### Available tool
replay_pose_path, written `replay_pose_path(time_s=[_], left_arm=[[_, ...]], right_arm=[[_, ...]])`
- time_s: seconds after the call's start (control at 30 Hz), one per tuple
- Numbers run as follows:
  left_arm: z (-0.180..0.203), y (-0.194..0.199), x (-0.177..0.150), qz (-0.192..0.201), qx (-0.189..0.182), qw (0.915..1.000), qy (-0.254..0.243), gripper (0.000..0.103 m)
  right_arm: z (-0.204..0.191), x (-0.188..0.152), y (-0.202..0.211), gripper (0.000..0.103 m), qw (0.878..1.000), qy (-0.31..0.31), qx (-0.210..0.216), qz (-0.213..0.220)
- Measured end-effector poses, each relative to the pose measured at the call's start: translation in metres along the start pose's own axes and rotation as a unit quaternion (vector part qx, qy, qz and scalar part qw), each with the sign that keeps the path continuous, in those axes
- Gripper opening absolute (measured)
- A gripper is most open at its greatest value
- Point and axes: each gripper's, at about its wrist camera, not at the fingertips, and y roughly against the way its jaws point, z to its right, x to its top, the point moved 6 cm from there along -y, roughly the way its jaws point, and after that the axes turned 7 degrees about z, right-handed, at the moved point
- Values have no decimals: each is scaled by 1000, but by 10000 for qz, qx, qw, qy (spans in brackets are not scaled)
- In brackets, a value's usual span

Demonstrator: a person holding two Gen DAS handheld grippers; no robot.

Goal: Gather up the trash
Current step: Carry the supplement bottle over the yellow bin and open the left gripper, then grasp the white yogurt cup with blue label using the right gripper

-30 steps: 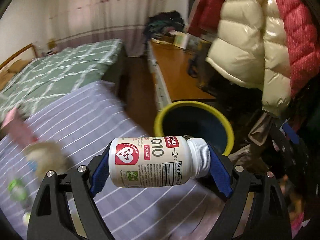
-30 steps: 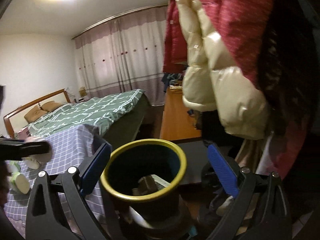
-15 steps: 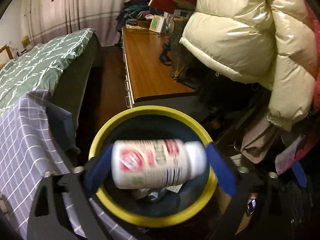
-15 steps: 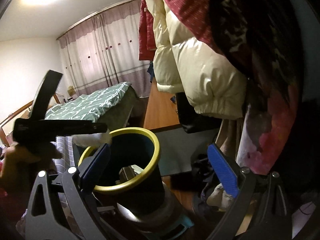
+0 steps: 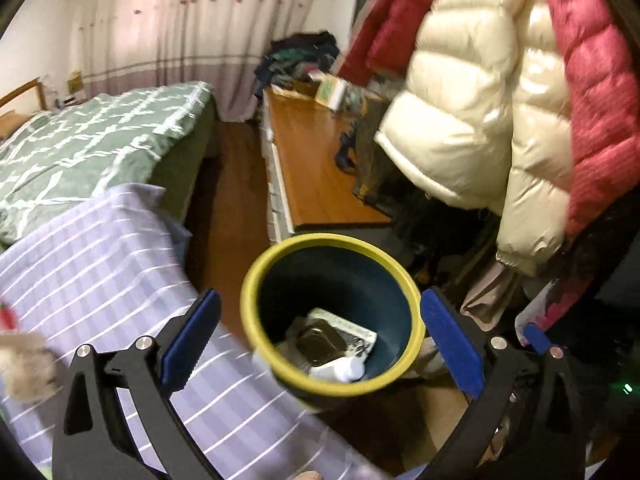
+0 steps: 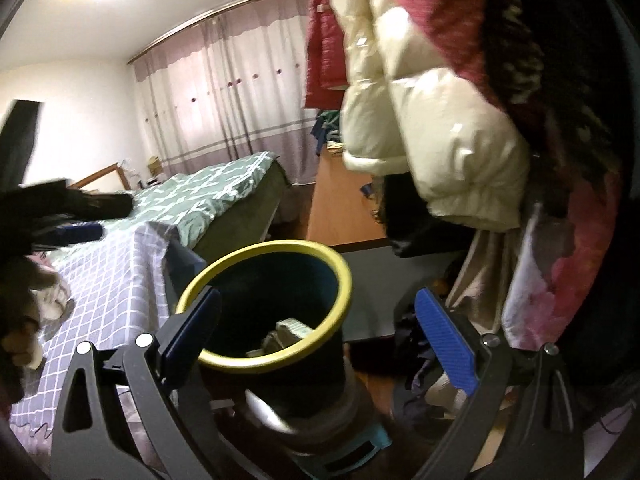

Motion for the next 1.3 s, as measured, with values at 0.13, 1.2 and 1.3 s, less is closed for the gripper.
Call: replay_pose_path(time_s=[0.13, 1.2, 1.3], left_arm=[[-50, 65, -4, 401, 389, 9981, 269, 98], [-335, 291, -129, 1797, 3296, 9080, 1862, 98], [-329, 287, -128, 1762, 3260, 9103, 1845, 98]], right_arm=[[-28, 1, 3, 93, 9996, 179, 212, 0], [-359, -24, -20, 93, 9262, 1438, 3130, -1531], [-379, -30, -43, 93, 9195, 1457, 3088, -1949]])
